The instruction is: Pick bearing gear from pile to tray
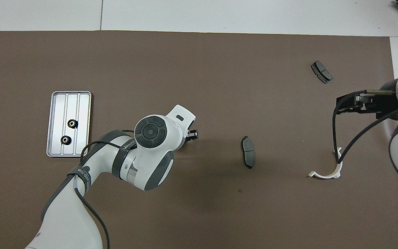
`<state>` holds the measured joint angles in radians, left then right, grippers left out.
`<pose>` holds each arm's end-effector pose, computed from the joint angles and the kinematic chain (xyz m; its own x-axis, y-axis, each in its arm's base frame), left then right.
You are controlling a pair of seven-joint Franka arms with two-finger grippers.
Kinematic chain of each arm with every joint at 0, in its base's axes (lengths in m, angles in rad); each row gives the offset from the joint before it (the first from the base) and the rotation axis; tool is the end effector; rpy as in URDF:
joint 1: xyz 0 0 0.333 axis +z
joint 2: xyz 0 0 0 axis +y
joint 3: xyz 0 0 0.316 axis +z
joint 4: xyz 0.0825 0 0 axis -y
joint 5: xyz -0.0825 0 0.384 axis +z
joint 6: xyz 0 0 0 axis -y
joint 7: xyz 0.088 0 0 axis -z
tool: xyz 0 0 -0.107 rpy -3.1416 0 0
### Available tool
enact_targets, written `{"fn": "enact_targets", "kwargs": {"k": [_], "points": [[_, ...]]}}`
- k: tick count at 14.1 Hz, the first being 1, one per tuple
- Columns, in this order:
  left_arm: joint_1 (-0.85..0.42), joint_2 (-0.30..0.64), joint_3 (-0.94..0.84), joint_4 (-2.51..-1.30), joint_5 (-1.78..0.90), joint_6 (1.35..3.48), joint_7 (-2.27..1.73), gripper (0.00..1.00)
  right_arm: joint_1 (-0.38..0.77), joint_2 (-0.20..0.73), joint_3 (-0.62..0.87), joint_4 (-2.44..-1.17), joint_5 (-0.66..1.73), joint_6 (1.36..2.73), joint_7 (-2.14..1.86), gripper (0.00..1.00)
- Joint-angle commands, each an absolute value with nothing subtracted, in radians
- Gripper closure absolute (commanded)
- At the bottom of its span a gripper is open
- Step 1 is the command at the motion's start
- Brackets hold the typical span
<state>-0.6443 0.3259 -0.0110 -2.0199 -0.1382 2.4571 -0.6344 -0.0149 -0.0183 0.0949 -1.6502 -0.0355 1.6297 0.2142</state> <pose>0.4844 -0.3719 0.2996 0.9962 0.0838 0.0245 0.0794 -0.9863 0.1446 0.5513 0.0410 0.6022 0.9913 -0.1316 0.0056 -0.1317 -0.9906 0.0368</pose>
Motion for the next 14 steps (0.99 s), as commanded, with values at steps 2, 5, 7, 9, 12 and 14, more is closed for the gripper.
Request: {"fn": "enact_targets", "kwargs": {"k": [2, 5, 7, 9, 12, 14], "points": [[-0.660, 0.325, 0.005, -2.028, -0.155, 2.471, -0.638, 0.53, -0.020, -0.038, 0.097, -1.669, -0.011, 1.620, 0.187, 0.00], [-0.660, 0.327, 0.006, -2.028, -0.155, 2.468, -0.638, 0.59, -0.020, -0.038, 0.097, -1.670, -0.009, 1.621, 0.189, 0.00], [-0.658, 0.327, 0.005, -2.028, -0.155, 2.467, -0.638, 0.62, -0.020, -0.038, 0.097, -1.671, -0.009, 1.621, 0.184, 0.00], [-0.658, 0.328, 0.006, -2.028, -0.155, 2.467, -0.638, 0.63, -0.018, -0.038, 0.097, -1.671, -0.009, 1.624, 0.184, 0.00], [-0.657, 0.328, 0.006, -2.028, -0.155, 2.464, -0.638, 0.65, -0.020, -0.038, 0.097, -1.669, -0.009, 1.628, 0.184, 0.00], [-0.655, 0.328, 0.006, -2.028, -0.155, 2.462, -0.640, 0.67, -0.020, -0.037, 0.097, -1.667, -0.009, 1.629, 0.186, 0.00]]}}
